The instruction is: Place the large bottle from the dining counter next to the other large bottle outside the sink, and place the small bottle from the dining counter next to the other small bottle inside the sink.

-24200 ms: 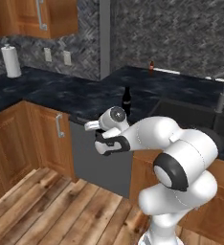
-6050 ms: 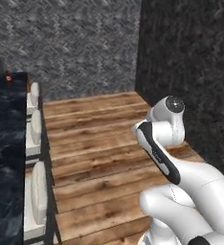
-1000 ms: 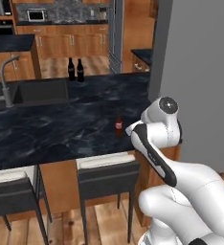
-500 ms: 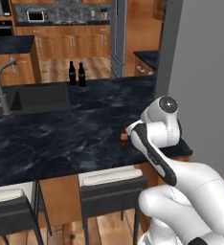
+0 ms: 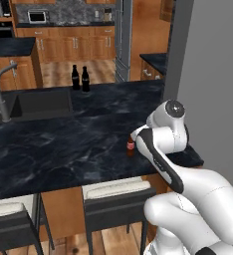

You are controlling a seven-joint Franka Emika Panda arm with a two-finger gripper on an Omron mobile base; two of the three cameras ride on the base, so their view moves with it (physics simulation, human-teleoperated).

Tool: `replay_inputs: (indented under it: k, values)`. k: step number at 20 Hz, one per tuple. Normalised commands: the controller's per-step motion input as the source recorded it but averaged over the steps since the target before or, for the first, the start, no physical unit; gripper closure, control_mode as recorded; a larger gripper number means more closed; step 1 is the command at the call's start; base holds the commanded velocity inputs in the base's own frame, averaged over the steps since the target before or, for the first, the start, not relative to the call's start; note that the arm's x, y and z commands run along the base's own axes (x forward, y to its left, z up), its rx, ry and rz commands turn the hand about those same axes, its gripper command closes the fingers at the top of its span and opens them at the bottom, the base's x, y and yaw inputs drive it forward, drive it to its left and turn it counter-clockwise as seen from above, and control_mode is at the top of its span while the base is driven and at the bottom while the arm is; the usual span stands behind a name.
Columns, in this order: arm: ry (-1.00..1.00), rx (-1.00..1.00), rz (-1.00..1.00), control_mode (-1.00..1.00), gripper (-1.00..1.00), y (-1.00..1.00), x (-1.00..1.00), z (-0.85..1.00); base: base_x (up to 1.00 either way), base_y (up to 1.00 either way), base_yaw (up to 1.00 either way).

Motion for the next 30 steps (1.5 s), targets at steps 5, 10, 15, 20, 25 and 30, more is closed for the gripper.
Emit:
replay_inputs:
  k: [5, 10, 15, 20, 25, 30]
  values:
    - [0.0, 0.0, 0.0, 1.0, -1.0, 0.0, 0.0, 0.0, 0.0, 0.0, 0.0]
    - [0.0, 0.0, 0.0, 1.0, -1.0, 0.0, 0.0, 0.0, 0.01, 0.0, 0.0]
    - [0.0, 0.0, 0.0, -1.0, -1.0, 0.0, 0.01, -0.01, 0.01, 0.0, 0.0]
    - [0.0, 0.02, -0.02, -1.0, -1.0, 0.0, 0.0, -0.07, 0.0, 0.0, 0.0]
    - [0.02, 0.06, -0.03, -1.0, -1.0, 0.0, 0.0, -0.18, 0.0, 0.0, 0.0]
    - [0.1, 0.05, -0.01, -1.0, -1.0, 0.0, 0.12, -0.28, 0.0, 0.0, 0.0]
